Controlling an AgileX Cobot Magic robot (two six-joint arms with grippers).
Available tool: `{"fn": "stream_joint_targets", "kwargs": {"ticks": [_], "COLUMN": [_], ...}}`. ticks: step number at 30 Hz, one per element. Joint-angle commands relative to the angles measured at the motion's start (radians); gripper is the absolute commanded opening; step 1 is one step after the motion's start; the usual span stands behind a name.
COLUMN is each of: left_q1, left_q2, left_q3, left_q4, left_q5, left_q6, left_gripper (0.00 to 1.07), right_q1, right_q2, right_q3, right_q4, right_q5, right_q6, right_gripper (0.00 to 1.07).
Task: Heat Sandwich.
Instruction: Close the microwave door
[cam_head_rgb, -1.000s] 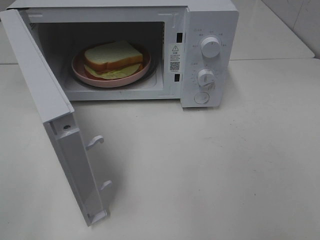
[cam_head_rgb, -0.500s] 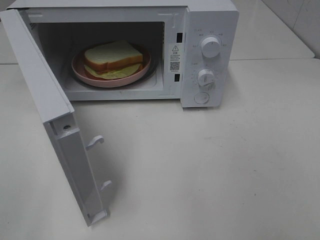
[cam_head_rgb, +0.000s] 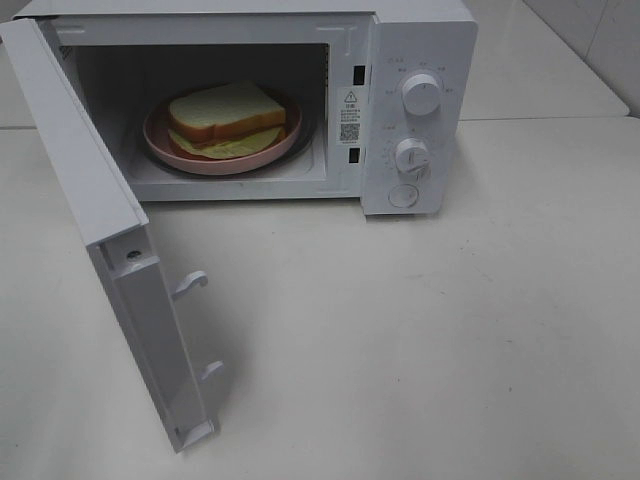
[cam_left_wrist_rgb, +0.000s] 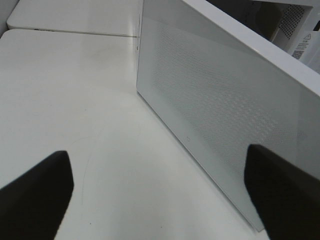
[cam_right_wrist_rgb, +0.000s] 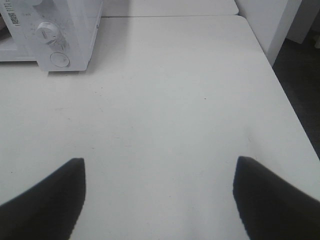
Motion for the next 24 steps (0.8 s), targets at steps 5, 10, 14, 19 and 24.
{"fn": "stream_joint_targets", "kwargs": {"ticks": [5,10,14,19,24], "left_q1": [0.005,0.005,0.005,0.005,0.005], "left_q2": [0.162,0.282,0.363,0.453,0.546], "left_q3": [-0.006,-0.006,0.008,0.079,0.173], "left_q4": [0.006,0.019,0.033,0.034,0.045], "left_q5": [-0.117,-0.225,-0.344,-0.565,-0.804], "left_q6": [-0.003,-0.003,-0.001,-0.001,-0.001], "left_gripper": [0.45,0.14,0.0,0.0,0.0], "right_q1": [-0.003,-0.003,-0.003,-0.003,-0.003], "right_q2": [-0.027,-0.027,-0.027,-0.027,-0.027], "right_q3": [0.001,0.001,0.001,0.001,0.001], "right_q4": [0.002,0.002,0.002,0.002,0.001], "right_q5": [-0.015,-0.015,-0.015,-0.015,-0.015], "right_q6": [-0.012,-0.012,-0.012,-0.012,-0.01], "right_gripper": [0.76,0.76,0.76,0.76,0.76]}}
